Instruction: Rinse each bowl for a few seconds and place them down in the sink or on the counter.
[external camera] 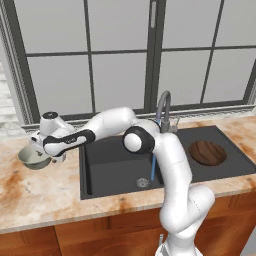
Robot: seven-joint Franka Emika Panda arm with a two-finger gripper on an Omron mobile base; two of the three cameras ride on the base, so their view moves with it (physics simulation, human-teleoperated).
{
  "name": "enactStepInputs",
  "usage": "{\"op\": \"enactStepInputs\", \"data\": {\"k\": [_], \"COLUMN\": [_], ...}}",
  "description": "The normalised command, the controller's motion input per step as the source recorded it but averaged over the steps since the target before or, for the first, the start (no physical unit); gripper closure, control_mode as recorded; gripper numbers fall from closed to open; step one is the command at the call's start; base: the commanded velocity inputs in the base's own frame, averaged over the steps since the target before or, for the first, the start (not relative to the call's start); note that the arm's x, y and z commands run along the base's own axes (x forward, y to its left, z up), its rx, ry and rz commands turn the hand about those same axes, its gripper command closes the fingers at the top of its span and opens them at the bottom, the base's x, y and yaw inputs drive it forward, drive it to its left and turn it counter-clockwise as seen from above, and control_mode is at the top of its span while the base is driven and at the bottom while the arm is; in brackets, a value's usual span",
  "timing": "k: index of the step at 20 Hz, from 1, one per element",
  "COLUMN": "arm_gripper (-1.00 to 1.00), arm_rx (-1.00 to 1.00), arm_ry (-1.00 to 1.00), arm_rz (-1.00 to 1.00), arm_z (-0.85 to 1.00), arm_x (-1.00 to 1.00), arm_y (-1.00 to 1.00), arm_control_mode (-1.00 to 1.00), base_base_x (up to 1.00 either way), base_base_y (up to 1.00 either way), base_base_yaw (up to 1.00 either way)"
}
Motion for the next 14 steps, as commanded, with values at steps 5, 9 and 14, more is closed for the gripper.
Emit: {"op": "enactStepInputs", "data": {"k": [5, 9, 14], "arm_gripper": [1.00, 1.00, 1.00], "arm_rx": [0.00, 0.00, 0.00], "arm_ry": [0.00, 0.03, 0.01], "arm_rz": [0.00, -0.05, -0.09], "arm_z": [-0.04, 0.00, -0.03], "arm_x": [0.09, -0.13, -0.52], "arm_y": [0.08, -0.02, -0.41], "arm_control_mode": [-1.00, -1.00, -1.00], "base_base_x": [0.00, 0.00, 0.00], "base_base_y": [0.00, 0.00, 0.00], "base_base_yaw": [0.00, 0.00, 0.00]}}
